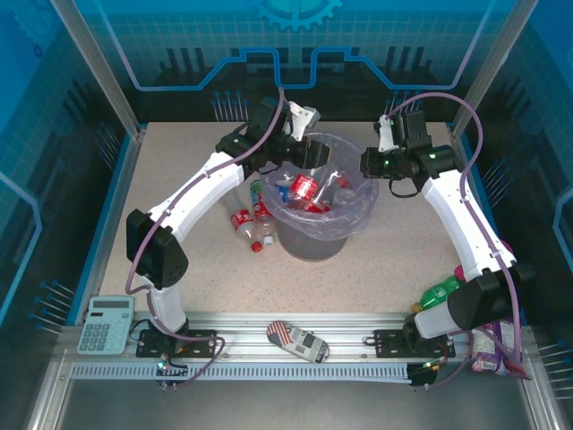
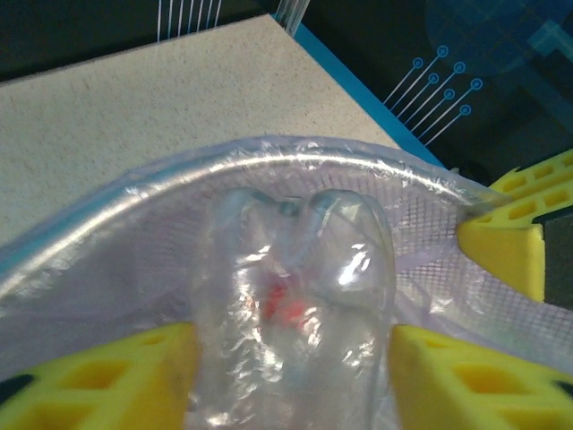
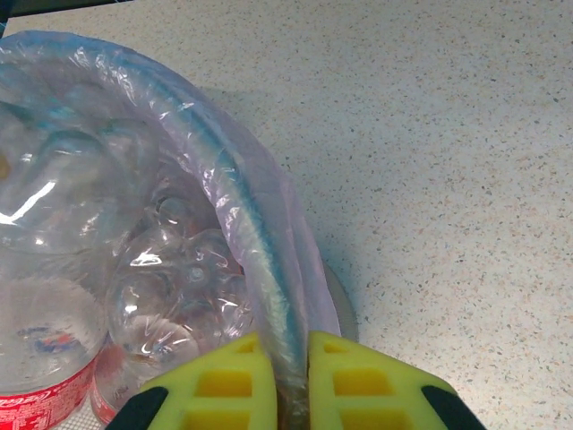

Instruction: Put the plastic bottles in the bin

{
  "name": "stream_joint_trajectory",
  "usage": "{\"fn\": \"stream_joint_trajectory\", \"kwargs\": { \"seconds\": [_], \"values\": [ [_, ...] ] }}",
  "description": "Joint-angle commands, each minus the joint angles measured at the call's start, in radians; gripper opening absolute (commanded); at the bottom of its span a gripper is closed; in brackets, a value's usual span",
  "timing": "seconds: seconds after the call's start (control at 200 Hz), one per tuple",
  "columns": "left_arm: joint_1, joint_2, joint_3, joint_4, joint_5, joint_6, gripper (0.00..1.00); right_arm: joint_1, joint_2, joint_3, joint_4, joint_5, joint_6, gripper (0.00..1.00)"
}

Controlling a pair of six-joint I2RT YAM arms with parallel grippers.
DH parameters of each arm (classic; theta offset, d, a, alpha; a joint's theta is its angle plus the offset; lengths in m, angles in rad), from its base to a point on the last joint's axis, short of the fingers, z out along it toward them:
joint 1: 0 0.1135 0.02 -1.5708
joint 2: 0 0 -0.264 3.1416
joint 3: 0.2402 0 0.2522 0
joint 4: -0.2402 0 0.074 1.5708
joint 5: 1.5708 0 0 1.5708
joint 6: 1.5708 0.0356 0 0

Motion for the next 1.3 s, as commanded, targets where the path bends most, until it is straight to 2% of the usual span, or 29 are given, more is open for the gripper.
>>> {"fn": "stream_joint_trajectory", "kwargs": {
  "seconds": [0.0,0.265,0.37,0.575,0.71,0.855,0.986,1.296],
  "values": [
    [-0.018,-0.012,0.018,-0.044,0.011,0.014,0.67,0.007,-0.038,0.012,0.040,0.023,0.011,0.02],
    [-0.023,-0.053,0.106,-0.058,0.015,0.034,0.78,-0.014,-0.055,0.013,0.036,0.049,0.026,0.01],
    [-0.019,-0.096,0.105,-0.045,0.004,0.039,0.86,-0.027,-0.059,0.014,0.021,0.057,0.032,0.01],
    [0.015,-0.209,0.047,-0.065,-0.086,0.025,0.91,-0.059,-0.080,-0.010,0.017,0.062,0.041,0.01],
    [0.100,-0.291,-0.067,-0.099,-0.136,-0.042,0.91,-0.088,-0.097,-0.025,0.010,0.056,0.037,0.01],
    [0.219,-0.365,-0.262,-0.110,-0.180,-0.141,0.90,-0.123,-0.121,-0.055,0.010,0.034,0.030,0.02],
    [0.284,-0.390,-0.422,-0.114,-0.254,-0.211,0.90,-0.145,-0.141,-0.072,0.008,0.030,0.018,0.02],
    [0.322,-0.350,-0.680,-0.050,-0.383,-0.385,0.91,-0.233,-0.206,-0.114,-0.020,-0.002,0.001,0.02]
  ]
}}
